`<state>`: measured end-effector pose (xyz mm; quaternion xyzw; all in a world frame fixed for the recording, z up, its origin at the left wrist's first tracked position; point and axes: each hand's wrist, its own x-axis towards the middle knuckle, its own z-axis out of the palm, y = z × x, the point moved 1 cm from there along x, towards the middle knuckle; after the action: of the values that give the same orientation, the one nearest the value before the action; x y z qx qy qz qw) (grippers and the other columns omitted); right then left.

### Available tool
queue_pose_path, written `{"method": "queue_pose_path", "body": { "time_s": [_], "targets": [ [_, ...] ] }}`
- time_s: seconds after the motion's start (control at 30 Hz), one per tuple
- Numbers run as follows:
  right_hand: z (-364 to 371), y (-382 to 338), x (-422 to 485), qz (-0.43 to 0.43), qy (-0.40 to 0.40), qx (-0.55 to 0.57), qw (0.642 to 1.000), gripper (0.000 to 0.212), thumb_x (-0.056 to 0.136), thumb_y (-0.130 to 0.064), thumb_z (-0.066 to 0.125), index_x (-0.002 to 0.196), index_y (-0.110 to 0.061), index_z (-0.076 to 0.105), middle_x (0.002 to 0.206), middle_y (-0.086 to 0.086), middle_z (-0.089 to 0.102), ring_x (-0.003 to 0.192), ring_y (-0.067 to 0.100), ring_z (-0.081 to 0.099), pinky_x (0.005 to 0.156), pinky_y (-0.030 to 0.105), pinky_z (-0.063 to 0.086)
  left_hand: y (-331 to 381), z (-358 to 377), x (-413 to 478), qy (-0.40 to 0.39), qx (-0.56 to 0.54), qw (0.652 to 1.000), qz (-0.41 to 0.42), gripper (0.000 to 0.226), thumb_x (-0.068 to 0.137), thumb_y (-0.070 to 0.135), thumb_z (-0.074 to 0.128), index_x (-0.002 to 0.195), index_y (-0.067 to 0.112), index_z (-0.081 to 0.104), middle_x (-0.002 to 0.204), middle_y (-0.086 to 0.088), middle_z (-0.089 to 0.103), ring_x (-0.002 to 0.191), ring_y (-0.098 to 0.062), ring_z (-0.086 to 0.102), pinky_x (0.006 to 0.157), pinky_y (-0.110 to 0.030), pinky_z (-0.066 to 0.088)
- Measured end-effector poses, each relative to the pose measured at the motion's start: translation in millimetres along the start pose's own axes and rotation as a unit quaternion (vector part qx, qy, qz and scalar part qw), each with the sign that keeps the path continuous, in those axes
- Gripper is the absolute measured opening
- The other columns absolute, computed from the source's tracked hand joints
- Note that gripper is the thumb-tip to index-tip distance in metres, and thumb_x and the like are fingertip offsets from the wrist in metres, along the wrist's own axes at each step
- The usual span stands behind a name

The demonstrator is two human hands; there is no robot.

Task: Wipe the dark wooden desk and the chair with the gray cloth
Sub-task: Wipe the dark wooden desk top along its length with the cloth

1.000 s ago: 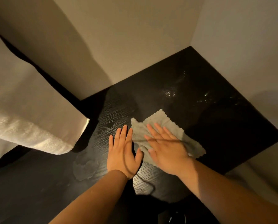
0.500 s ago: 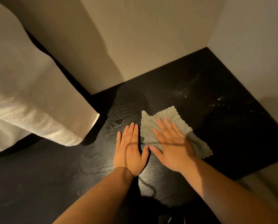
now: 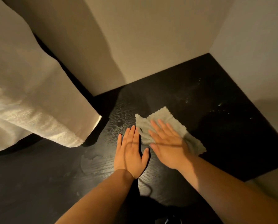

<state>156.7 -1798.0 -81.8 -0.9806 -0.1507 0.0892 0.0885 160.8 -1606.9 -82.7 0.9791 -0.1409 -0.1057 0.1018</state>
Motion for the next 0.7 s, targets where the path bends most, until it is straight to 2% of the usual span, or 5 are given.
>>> {"method": "queue_pose_path", "body": {
  "time_s": [0.13,0.37,0.5,0.6,0.7],
  "targets": [
    [-18.3,24.9,23.5,-0.046,-0.085,-0.022,0.995,0.064,0.109,-0.055,0.014,0.167,-0.028,0.015,0.175,-0.002,-0.011,0.161,0.021,-0.014,0.131,0.044,-0.005,-0.4,4.1,2.4,0.006,0.007,1.0,0.001,0.084,0.099,0.059,0.031,0.169,0.019,0.006,0.177,0.001,0.005,0.163,-0.015,-0.004,0.131,-0.045,-0.003],
    [-25.7,66.8,83.8,0.213,0.004,-0.009,0.977,0.075,0.101,-0.056,-0.005,0.168,-0.024,0.008,0.176,0.004,-0.007,0.162,0.027,-0.007,0.131,0.047,-0.001,0.9,1.9,2.8,-0.001,0.017,1.0,-0.003,0.084,0.1,0.059,0.032,0.168,0.014,0.013,0.177,-0.005,0.005,0.163,-0.022,-0.002,0.131,-0.046,-0.002],
    [-17.6,25.0,57.9,0.097,-0.033,0.002,0.995,0.064,0.104,-0.053,-0.003,0.164,-0.032,-0.01,0.172,0.001,-0.02,0.16,0.025,-0.016,0.127,0.044,-0.012,-0.8,0.2,1.4,-0.017,0.043,0.999,-0.022,0.087,0.099,0.063,0.029,0.168,0.012,0.015,0.176,-0.01,0.002,0.162,-0.032,-0.006,0.131,-0.05,-0.002],
    [-8.0,4.8,36.4,-0.016,-0.085,-0.02,0.996,0.074,0.099,-0.064,-0.014,0.164,-0.033,0.002,0.17,-0.002,-0.022,0.157,0.022,-0.023,0.126,0.043,-0.015,-1.9,0.8,2.3,-0.023,0.039,0.999,-0.02,0.087,0.099,0.064,0.029,0.167,0.011,0.02,0.176,-0.012,0.002,0.162,-0.034,-0.004,0.131,-0.052,-0.001],
    [-17.0,32.4,54.1,-0.05,-0.091,-0.056,0.993,0.066,0.103,-0.058,0.004,0.163,-0.031,0.001,0.172,-0.001,-0.018,0.159,0.022,-0.016,0.128,0.042,-0.009,-2.8,1.2,3.9,-0.027,0.034,0.999,-0.016,0.087,0.099,0.064,0.027,0.168,0.012,0.014,0.176,-0.012,-0.001,0.162,-0.033,-0.007,0.131,-0.051,-0.001]
  ]
}}
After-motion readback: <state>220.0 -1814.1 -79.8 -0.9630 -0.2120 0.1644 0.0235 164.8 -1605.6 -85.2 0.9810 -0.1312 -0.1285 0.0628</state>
